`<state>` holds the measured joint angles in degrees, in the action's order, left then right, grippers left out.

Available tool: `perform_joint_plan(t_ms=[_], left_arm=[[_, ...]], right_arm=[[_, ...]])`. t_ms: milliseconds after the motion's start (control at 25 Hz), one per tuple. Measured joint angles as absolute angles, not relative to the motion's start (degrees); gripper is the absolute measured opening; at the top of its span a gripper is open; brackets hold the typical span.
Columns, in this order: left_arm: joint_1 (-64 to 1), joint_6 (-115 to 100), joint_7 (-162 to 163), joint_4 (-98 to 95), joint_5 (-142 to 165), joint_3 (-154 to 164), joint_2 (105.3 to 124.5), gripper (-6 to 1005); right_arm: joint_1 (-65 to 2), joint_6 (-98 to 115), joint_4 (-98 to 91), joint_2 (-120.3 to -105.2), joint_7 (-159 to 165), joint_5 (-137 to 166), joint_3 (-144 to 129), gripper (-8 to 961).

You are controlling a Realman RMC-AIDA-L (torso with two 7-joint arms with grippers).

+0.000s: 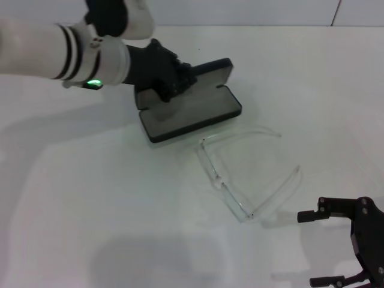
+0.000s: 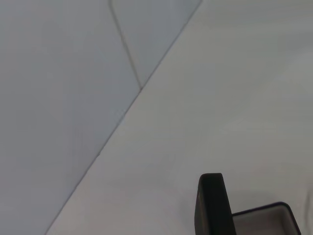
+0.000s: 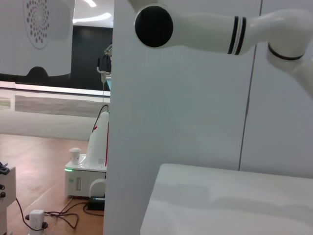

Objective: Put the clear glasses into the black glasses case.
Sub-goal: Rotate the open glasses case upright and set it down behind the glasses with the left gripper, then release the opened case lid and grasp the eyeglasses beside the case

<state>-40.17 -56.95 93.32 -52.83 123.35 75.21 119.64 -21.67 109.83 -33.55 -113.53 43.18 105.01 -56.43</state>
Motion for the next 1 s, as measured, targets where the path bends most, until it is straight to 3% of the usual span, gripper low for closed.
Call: perform_joint_plan(t_ms=[1000], left_arm=[[-38.8,-62.6,91.2,-58.5,118.2,85.2,119.77,376]], right_arm=[[-20.8,109.6,-34.0,-113.15,43.9,105.1,-55.8,839]])
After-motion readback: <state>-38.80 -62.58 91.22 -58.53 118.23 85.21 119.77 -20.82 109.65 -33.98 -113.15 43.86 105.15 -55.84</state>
